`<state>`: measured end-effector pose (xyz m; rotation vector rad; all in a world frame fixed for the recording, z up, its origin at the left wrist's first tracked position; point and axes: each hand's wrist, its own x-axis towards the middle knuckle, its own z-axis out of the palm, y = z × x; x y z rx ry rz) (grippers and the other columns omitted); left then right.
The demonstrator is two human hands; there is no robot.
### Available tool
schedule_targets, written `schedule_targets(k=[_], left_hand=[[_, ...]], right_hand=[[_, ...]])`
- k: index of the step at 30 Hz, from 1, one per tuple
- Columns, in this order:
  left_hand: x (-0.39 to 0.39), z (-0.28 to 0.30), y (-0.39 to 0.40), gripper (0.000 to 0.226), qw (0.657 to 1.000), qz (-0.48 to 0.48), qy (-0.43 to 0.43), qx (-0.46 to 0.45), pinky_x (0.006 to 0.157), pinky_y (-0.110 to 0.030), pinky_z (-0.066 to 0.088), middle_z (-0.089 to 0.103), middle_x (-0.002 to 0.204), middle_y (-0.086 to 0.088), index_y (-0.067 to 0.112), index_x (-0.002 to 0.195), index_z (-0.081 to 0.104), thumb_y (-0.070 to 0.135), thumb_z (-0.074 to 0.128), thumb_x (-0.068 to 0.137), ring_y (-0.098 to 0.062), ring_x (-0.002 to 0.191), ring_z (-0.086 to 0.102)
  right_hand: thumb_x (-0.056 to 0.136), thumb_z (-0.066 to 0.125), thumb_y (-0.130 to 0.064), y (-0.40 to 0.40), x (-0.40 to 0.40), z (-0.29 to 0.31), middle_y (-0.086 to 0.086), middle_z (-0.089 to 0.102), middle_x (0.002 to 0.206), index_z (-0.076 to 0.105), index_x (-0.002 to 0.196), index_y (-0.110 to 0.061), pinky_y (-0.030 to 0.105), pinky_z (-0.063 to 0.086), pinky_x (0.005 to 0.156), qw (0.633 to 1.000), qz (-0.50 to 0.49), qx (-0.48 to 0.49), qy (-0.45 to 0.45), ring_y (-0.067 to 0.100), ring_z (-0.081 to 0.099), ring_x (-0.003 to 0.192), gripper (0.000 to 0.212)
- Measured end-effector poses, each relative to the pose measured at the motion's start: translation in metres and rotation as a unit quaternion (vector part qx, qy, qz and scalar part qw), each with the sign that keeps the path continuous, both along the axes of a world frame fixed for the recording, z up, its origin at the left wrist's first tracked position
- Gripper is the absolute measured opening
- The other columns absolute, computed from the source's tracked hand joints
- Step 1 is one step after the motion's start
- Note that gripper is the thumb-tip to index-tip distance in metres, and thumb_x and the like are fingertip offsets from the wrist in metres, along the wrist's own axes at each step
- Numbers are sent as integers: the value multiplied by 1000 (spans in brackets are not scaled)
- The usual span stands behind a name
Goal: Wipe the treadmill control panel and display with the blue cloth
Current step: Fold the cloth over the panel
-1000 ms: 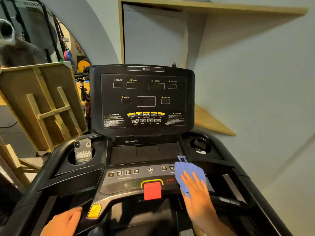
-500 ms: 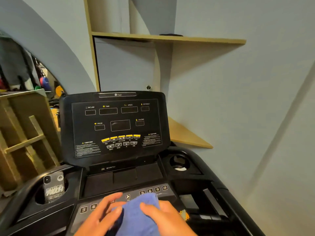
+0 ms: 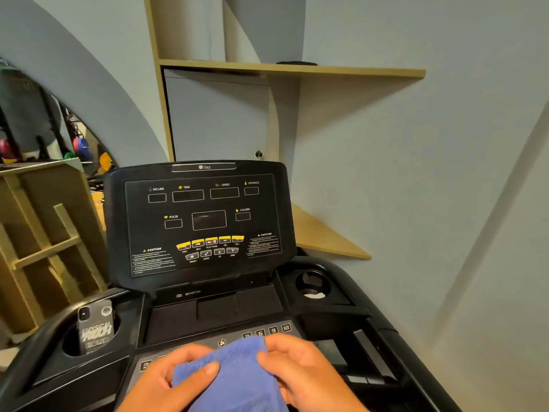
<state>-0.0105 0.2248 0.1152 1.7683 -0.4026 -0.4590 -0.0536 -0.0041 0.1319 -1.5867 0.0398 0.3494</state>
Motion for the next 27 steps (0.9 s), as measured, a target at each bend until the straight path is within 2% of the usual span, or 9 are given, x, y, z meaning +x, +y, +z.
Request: schedule_targets(k=[2, 5, 7, 10, 14, 16, 19, 24, 27], left_hand=[[7, -9, 0, 26, 999, -14, 21, -45, 75, -16, 53, 78, 89, -8, 14, 94, 78, 35, 78, 80, -16, 90, 74], [6, -3, -2, 39, 991, -77, 100, -51, 91, -36, 55, 74, 112, -25, 4, 122, 66, 22, 78, 90, -41, 109, 70], [3, 2, -8, 43, 992, -108, 64, -1, 86, -43, 46, 72, 108, -22, 13, 122, 70, 35, 80, 87, -30, 101, 67], [1, 9, -18, 33, 998, -65, 14, 17, 78, -36, 44, 70, 92, 0, 20, 109, 76, 42, 77, 86, -13, 86, 62], [-3, 7, -20, 27, 990, 43, 95, -97, 102, -46, 54, 77, 117, -7, 21, 121, 73, 30, 71, 95, -25, 112, 72], [-3, 0, -19, 32, 981, 84, 125, -121, 105, -48, 52, 76, 119, -7, 18, 127, 68, 22, 68, 95, -25, 113, 72], [-4, -14, -18, 38, 976, 99, 140, -135, 107, -53, 50, 74, 124, -9, 18, 132, 64, 17, 68, 95, -28, 117, 70], [-4, -23, -21, 34, 974, 111, 140, -137, 105, -54, 51, 74, 124, -9, 16, 130, 65, 12, 65, 96, -29, 116, 70], [2, -28, -28, 23, 980, 116, 122, -110, 104, -58, 51, 77, 114, -12, 16, 114, 77, 10, 65, 96, -30, 110, 73]], right_hand=[[92, 63, -26, -3, 4, -2, 5, 77, 101, 76, 107, -23, 37, 50, 92, 999, -20, 5, -35, 18, 70, 97, 20], [91, 66, -23, 1, 6, 11, 11, 75, 89, 78, 96, -22, 30, 48, 80, 996, -14, -19, -90, 16, 68, 85, 13], [88, 68, -24, 3, 7, 17, 7, 77, 93, 78, 97, -23, 29, 52, 81, 995, 14, -24, -95, 16, 72, 89, 13], [81, 71, -35, 3, 14, 16, 9, 76, 103, 77, 104, -22, 33, 53, 88, 994, -14, 38, -103, 23, 71, 101, 27], [87, 69, -50, -7, 16, -15, 24, 69, 120, 72, 119, -6, 50, 47, 104, 974, -58, 214, 36, 36, 65, 114, 54], [97, 60, -37, -2, 12, -33, 26, 67, 123, 70, 121, -1, 50, 49, 102, 961, -24, 251, 111, 35, 66, 114, 44], [93, 68, -16, 6, 8, -51, 27, 62, 132, 61, 131, 3, 56, 41, 111, 956, 9, 256, 141, 39, 60, 125, 42], [91, 62, -1, -9, 12, -51, 21, 66, 129, 60, 132, -4, 56, 45, 107, 977, -42, 203, 57, 37, 63, 120, 41], [89, 58, 7, -19, 7, -50, 19, 71, 119, 65, 122, -3, 41, 58, 90, 980, -83, 179, 17, 32, 69, 111, 35]])
